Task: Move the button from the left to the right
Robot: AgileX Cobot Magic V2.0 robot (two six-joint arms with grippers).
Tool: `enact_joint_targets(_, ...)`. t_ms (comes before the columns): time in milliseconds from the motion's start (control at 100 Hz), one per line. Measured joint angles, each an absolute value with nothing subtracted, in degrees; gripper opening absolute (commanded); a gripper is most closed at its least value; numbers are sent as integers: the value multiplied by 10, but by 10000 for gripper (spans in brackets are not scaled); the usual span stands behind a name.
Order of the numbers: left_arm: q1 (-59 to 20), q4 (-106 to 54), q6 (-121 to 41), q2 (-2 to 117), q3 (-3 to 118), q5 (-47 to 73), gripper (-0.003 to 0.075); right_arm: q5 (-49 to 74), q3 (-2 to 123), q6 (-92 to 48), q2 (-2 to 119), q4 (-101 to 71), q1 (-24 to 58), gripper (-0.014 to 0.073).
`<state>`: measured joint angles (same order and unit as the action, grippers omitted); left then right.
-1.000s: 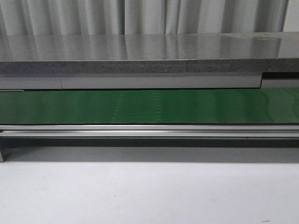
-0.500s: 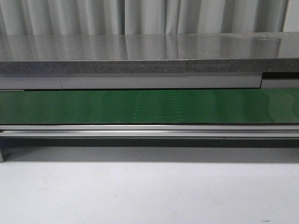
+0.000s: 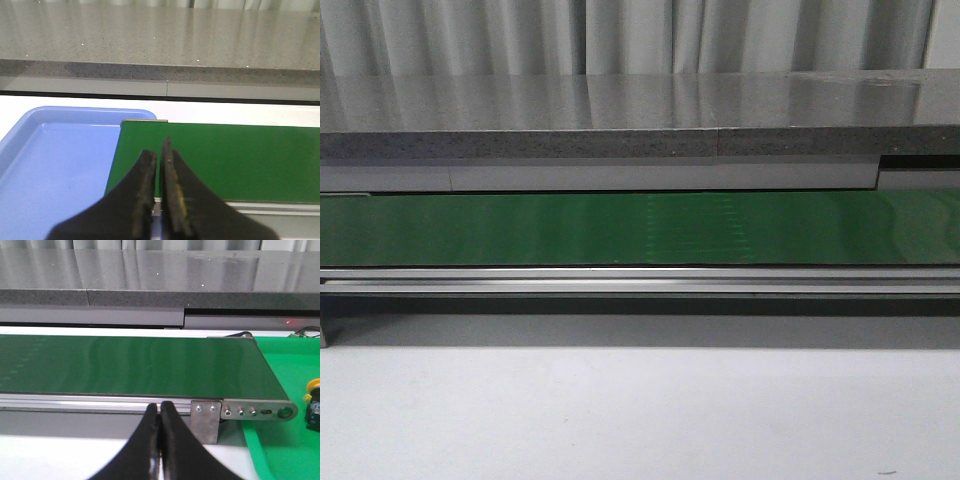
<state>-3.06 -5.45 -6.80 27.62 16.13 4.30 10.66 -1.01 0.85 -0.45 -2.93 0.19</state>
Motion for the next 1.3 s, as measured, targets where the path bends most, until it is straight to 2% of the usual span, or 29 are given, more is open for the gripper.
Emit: enact_joint_targets(1300, -31, -55, -68, 276, 161, 43, 5, 81, -17, 11, -4, -28, 2, -68)
